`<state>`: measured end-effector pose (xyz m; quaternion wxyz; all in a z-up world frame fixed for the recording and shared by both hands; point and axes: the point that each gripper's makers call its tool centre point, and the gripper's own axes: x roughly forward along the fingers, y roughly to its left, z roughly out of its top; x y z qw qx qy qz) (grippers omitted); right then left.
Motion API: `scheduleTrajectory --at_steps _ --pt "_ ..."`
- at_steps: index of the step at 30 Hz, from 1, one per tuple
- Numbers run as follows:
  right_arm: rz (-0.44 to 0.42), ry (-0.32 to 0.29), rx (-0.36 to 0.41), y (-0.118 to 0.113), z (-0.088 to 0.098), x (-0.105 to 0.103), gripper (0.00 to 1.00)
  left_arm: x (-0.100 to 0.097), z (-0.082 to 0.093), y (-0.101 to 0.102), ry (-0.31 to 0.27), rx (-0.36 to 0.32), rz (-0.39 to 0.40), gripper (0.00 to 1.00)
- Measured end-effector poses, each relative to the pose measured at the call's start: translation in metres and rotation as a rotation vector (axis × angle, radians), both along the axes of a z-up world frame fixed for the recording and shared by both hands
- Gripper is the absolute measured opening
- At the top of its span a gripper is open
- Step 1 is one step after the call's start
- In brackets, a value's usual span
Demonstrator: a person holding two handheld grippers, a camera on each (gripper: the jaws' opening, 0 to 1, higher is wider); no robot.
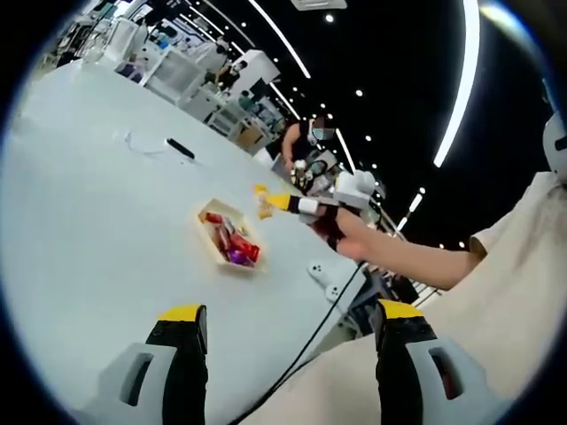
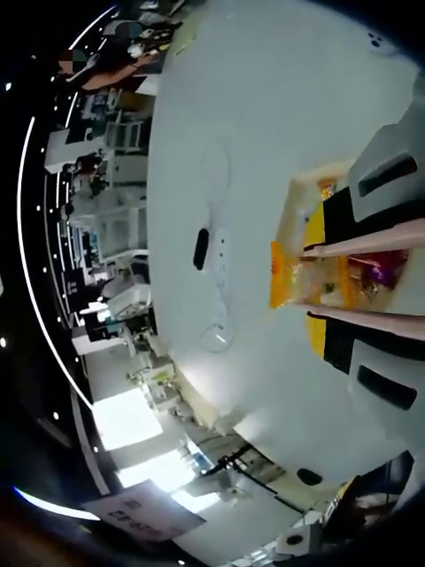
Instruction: Place the target food into the container with the food tongs after gripping and lifting it, then release it inside without dropping or visibly crushing the food.
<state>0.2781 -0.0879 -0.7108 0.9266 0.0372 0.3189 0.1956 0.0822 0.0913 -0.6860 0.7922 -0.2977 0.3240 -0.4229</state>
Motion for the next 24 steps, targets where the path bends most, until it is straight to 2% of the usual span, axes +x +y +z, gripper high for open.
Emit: scheduleTrajectory --at_steps 15,24 --pt "-0.009 0.018 0.004 -0.001 -0.004 -0.007 0.26 -0.005 0.003 0.005 0.004 -0.001 0.009 0.77" --pt "-0.015 0.033 0.001 0.004 -0.010 -0.013 0.26 0.000 0.001 0.013 0.013 0.002 0.018 0.76"
